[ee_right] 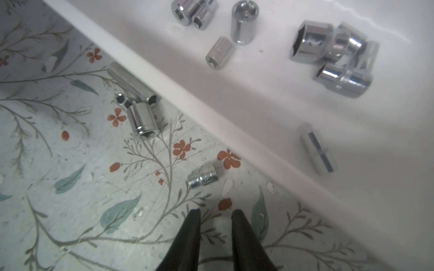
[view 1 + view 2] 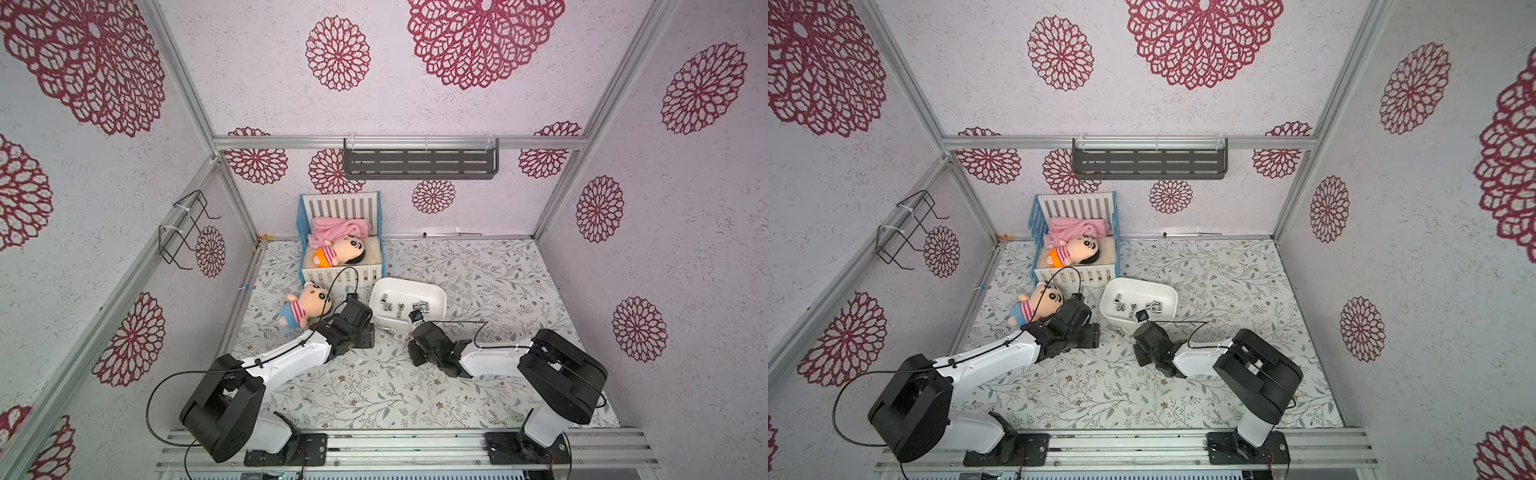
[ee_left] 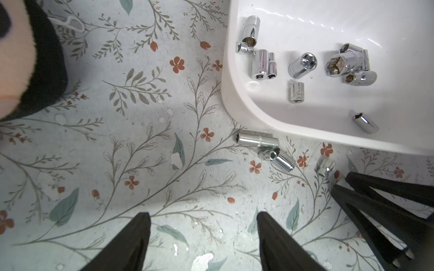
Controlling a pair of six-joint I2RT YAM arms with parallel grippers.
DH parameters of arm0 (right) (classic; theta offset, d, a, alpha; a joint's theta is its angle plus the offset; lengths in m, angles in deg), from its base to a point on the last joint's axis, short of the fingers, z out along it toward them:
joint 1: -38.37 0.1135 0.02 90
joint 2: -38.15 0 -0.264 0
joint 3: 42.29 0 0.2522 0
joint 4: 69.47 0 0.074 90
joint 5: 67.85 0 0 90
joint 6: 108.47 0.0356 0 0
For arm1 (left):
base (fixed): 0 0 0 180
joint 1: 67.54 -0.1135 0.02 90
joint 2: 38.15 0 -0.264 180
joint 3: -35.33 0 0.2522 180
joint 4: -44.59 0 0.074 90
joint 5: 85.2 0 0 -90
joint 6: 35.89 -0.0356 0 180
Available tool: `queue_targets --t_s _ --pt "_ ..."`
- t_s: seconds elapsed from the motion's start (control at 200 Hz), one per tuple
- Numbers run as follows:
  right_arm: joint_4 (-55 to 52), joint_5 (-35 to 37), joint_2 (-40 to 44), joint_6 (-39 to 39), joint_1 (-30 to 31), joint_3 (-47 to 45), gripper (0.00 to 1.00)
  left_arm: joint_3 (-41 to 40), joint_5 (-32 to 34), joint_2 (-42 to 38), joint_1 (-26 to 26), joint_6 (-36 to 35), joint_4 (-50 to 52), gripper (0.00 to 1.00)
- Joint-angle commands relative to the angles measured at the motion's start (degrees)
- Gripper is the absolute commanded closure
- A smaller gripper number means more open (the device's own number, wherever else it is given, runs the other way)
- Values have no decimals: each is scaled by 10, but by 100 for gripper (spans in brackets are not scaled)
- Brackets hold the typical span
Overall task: Put the screws on the desktop into the storage box
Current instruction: Pick up the screw from the center of the board.
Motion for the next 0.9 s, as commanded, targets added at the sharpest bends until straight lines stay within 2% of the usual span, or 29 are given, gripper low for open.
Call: queue_targets --t_s 0.0,0.105,0.315,0.53,0.896 --pt "-7 1 -7 0 -1 7 72 13 5 7 3 -8 -1 23" --pt "-8 1 -7 -1 -1 8 72 15 4 7 3 -8 -1 23" --pt "3 -6 0 -5 1 2 64 14 5 9 3 -9 -1 23" --pt "-2 -2 -29 -9 5 20 58 15 5 6 4 -9 -1 23" --pt "-18 17 -64 -7 5 40 60 14 4 3 4 -9 -1 23"
